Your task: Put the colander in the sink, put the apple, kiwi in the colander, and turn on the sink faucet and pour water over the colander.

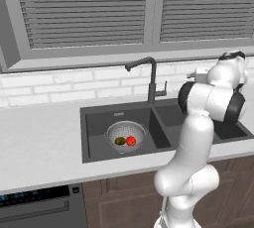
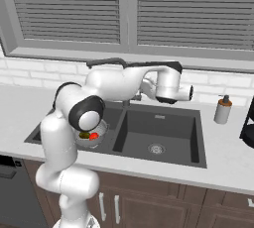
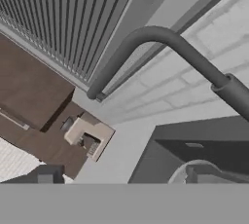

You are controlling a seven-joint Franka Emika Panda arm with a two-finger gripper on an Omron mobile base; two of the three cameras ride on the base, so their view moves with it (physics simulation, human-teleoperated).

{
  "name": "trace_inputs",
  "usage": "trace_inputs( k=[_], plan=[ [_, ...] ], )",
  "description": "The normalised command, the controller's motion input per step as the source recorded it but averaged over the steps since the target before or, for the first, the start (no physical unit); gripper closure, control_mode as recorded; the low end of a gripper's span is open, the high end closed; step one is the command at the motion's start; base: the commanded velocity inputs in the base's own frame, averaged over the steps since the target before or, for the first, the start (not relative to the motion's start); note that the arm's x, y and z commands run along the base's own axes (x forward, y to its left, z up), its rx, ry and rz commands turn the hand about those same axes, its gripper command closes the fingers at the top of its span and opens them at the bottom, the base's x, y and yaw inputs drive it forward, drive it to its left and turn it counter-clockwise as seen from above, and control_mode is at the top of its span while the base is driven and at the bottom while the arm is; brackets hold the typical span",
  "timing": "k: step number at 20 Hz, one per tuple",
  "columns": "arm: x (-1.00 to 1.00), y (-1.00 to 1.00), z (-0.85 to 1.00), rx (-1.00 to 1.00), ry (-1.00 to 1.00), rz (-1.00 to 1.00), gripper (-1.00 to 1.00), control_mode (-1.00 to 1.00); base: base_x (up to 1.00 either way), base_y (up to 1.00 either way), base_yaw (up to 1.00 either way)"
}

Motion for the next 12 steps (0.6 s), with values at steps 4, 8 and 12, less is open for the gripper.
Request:
trace_inputs(
  k=[4,8,12],
  plan=[
    [0.06,0.06,-0.90,-0.21,-0.19,0.01,-1.00,-1.00,0.00,0.00,0.00],
    [0.01,0.14,-0.16,-0.06,-0.14,0.00,-1.00,-1.00,0.00,0.00,0.00],
    [0.06,0.19,0.00,-0.02,-0.14,-0.03,-1.00,-1.00,0.00,0.00,0.00]
  ],
)
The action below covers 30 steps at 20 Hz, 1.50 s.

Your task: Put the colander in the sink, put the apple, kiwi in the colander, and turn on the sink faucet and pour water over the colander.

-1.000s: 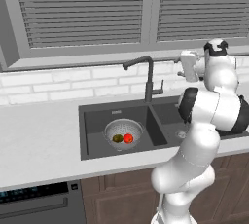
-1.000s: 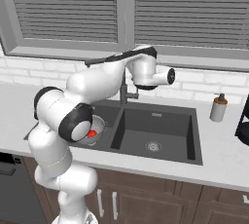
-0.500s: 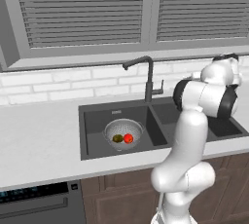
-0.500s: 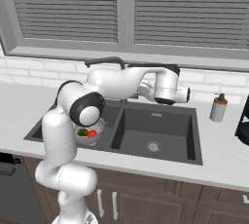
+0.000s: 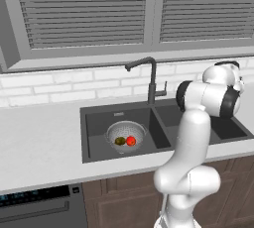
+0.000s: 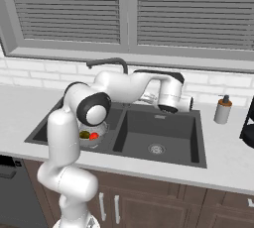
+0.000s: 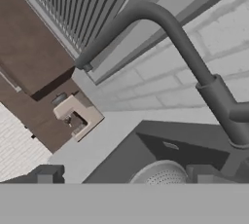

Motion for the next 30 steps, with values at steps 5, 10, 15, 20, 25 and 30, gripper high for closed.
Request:
trace_inputs(
  k=[5,10,15,20,25,30],
  plan=[
    [0.22,0.35,0.00,-0.02,-0.14,-0.06,-1.00,-1.00,0.00,0.00,0.00],
    [0.23,0.09,-0.15,-0.03,-0.08,-0.11,-1.00,-1.00,0.00,0.00,0.00],
    [0.15,-0.07,-0.23,0.00,-0.09,-0.16,-1.00,-1.00,0.00,0.00,0.00],
    [0.25,-0.01,-0.03,0.00,-0.08,-0.20,-1.00,-1.00,0.00,0.00,0.00],
    [0.48,-0.06,-0.08,0.04,-0.07,-0.22,-1.00,-1.00,0.00,0.00,0.00],
    [0.31,-0.06,-0.13,0.02,-0.02,-0.20,-1.00,-1.00,0.00,0.00,0.00]
  ],
)
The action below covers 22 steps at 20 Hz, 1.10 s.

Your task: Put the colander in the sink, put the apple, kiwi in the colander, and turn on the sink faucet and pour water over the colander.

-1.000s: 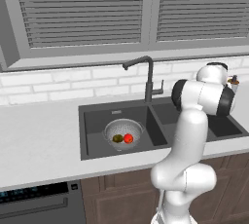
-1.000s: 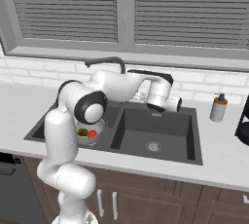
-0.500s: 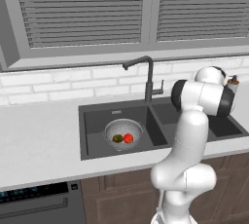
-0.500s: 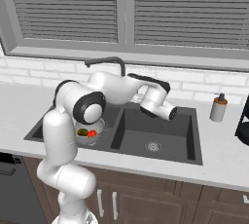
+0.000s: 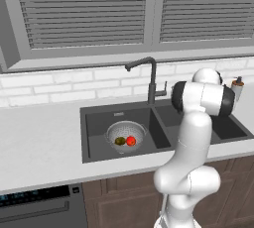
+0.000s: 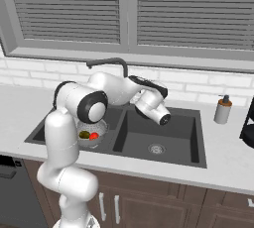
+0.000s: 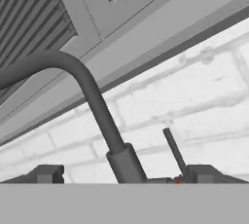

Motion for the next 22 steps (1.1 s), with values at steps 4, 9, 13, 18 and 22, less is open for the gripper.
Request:
trace_inputs(
  k=[4,9,13,18,22],
  plan=[
    [0.15,0.00,-0.11,-0.04,0.00,-0.14,-1.00,-1.00,0.00,0.00,0.00],
    [0.17,0.00,-0.03,-0.20,0.00,-0.02,-1.00,-1.00,0.00,0.00,0.00],
    [0.03,0.00,0.00,-0.27,0.00,0.00,-1.00,-1.00,0.00,0.00,0.00],
    [0.01,0.00,-0.04,-0.23,-0.04,0.00,-1.00,-1.00,0.00,0.00,0.00],
    [-0.09,0.00,0.00,-0.10,-0.06,0.00,-1.00,-1.00,0.00,0.00,0.00]
  ],
)
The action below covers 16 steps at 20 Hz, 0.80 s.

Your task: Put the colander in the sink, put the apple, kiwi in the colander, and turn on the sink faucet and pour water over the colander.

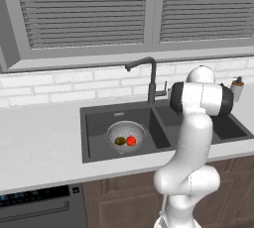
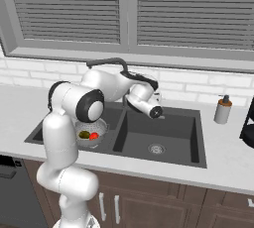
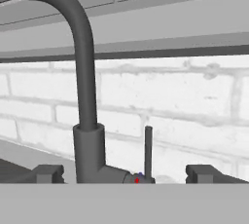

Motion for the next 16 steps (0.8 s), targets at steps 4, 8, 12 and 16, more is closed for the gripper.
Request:
trace_inputs(
  k=[4,8,12,16],
  plan=[
    [0.03,0.00,-0.06,0.00,-0.02,0.00,-1.00,-1.00,0.00,0.00,0.00],
    [0.06,0.00,-0.21,0.00,0.00,0.00,-1.00,-1.00,0.00,0.00,0.00],
    [0.28,0.00,-0.26,0.01,0.00,0.00,-1.00,-1.00,0.00,0.00,0.00],
    [0.42,0.00,-0.04,0.07,-0.03,0.00,-1.00,-1.00,0.00,0.00,0.00]
  ],
)
